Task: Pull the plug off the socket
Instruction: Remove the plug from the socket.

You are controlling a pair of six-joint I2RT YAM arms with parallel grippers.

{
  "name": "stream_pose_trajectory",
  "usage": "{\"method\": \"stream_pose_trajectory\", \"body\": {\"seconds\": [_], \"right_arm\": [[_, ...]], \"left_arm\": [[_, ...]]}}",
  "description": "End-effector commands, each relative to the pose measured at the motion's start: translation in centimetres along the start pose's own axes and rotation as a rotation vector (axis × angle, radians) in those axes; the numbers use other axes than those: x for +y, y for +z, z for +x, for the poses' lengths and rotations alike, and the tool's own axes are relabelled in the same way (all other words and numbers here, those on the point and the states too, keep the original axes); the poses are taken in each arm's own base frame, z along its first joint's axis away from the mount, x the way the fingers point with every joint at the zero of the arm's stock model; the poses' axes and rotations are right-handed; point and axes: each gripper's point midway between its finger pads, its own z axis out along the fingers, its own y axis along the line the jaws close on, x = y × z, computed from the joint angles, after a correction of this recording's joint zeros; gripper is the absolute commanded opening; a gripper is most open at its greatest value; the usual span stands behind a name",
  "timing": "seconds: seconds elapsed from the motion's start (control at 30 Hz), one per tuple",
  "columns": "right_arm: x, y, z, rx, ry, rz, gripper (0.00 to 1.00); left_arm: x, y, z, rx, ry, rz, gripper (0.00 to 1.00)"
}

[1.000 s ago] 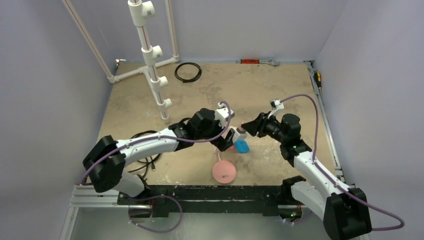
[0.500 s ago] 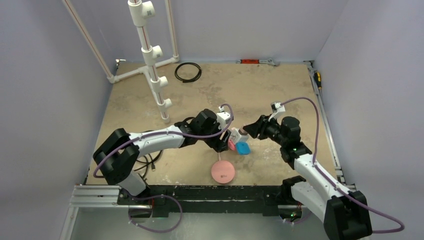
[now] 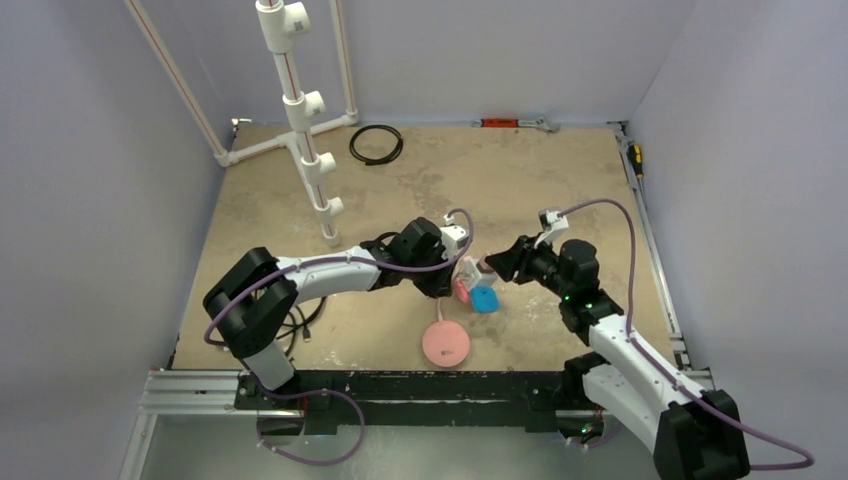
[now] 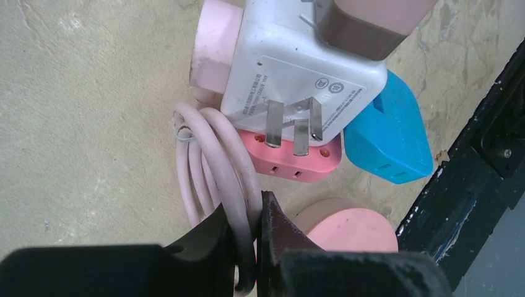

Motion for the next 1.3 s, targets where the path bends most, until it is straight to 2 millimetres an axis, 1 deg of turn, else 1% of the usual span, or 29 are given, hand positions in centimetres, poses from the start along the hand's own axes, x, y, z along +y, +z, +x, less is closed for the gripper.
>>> {"method": "stream_pose_trajectory", "body": {"seconds": [0.0, 0.07, 0.13, 0.23, 0.4, 0.57, 0.7, 0.83, 1.2, 1.27], "right_arm": [[0.7, -0.1, -1.0, -0.049, -0.016, -0.006, 0.13], [0.3, -0.1, -0.6, -0.033, 0.000, 0.009, 0.23], [0.5, 0.1, -0.3, -0.017, 0.011, 0.000, 0.35], [0.6, 0.4, 0.4, 0.017, 0.033, -0.012, 0.47], [0.8, 1.0, 0.6, 0.033, 0.043, -0.036, 0.57], [1.1, 1.2, 0.3, 0.036, 0.042, -0.046, 0.60], [0.9, 1.1, 0.8, 0.045, 0.038, -0.051, 0.65], [1.0, 1.0, 1.3, 0.047, 0.038, -0.063, 0.67], [0.1, 1.4, 2.8, 0.091, 0.035, -0.045, 0.65], [-0.1, 1.4, 3.1, 0.097, 0.038, -0.042, 0.59]], "left_arm": [[0.9, 0.1, -1.1, -0.018, 0.035, -0.049, 0.00], [1.6, 0.2, -0.7, -0.001, 0.056, -0.091, 0.00], [2.2, 0.2, -0.1, 0.022, 0.085, -0.128, 0.00], [2.9, 0.5, 0.9, 0.062, 0.109, -0.169, 0.00], [3.5, 0.7, 1.4, 0.095, 0.124, -0.206, 0.00], [4.1, 0.5, 1.3, 0.093, 0.126, -0.242, 0.00], [4.2, 0.6, 1.4, 0.100, 0.117, -0.250, 0.00], [4.1, 0.6, 1.3, 0.099, 0.111, -0.246, 0.00], [4.1, 0.7, 1.4, 0.105, 0.104, -0.249, 0.00], [4.2, 0.7, 1.5, 0.109, 0.104, -0.250, 0.00]]}}
